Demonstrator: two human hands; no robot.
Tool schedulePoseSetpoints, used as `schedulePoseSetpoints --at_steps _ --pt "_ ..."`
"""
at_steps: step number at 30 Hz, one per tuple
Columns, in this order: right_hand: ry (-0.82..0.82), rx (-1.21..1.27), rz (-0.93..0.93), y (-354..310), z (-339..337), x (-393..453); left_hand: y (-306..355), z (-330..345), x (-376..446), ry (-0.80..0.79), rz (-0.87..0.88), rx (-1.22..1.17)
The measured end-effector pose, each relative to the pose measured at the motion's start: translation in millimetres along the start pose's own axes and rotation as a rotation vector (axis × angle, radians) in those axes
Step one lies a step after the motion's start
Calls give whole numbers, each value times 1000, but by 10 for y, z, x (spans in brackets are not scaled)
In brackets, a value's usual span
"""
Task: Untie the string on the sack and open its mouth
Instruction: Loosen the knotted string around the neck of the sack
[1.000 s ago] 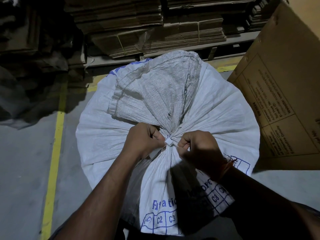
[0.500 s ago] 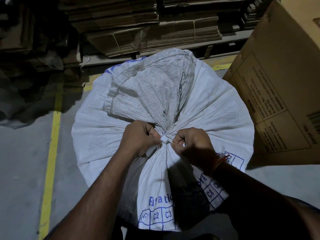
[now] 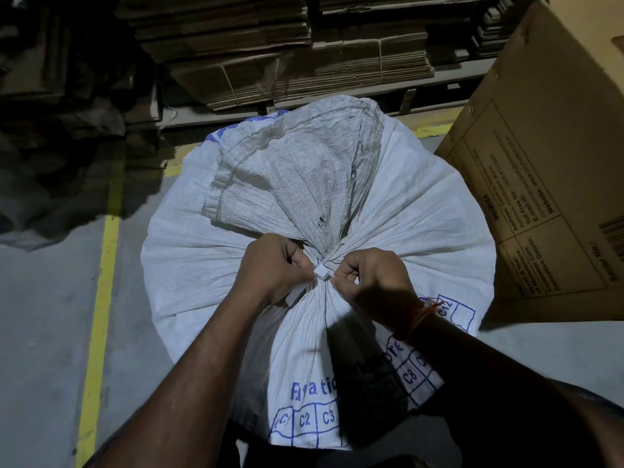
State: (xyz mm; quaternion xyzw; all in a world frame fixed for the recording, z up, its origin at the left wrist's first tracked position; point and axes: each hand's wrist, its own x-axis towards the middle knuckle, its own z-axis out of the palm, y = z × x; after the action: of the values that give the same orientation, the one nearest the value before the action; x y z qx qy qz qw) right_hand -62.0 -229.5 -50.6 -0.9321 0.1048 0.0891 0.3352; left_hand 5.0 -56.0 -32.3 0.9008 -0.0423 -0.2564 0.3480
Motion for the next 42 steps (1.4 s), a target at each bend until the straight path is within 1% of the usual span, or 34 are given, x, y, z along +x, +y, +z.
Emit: schedulePoseSetpoints --at_steps 10,13,18,22,27,42 --pt "47 50 -9 -5 12 -25 0 3 -4 5 4 -12" --pt "29 88 -7 19 -4 -46 3 0 -7 -1 -8 -23" --pt "16 -19 -30 70 -61 -96 18 -17 -23 -9 -5 -33" --pt "22 -21 -6 76 -67 -65 13 -18 -13 -8 -12 -33" --pt "-11 -23 4 78 -71 -41 -1 -9 -4 -10 -3 -25" --pt "24 -35 -14 36 -54 -48 21 -25 -11 -17 9 7"
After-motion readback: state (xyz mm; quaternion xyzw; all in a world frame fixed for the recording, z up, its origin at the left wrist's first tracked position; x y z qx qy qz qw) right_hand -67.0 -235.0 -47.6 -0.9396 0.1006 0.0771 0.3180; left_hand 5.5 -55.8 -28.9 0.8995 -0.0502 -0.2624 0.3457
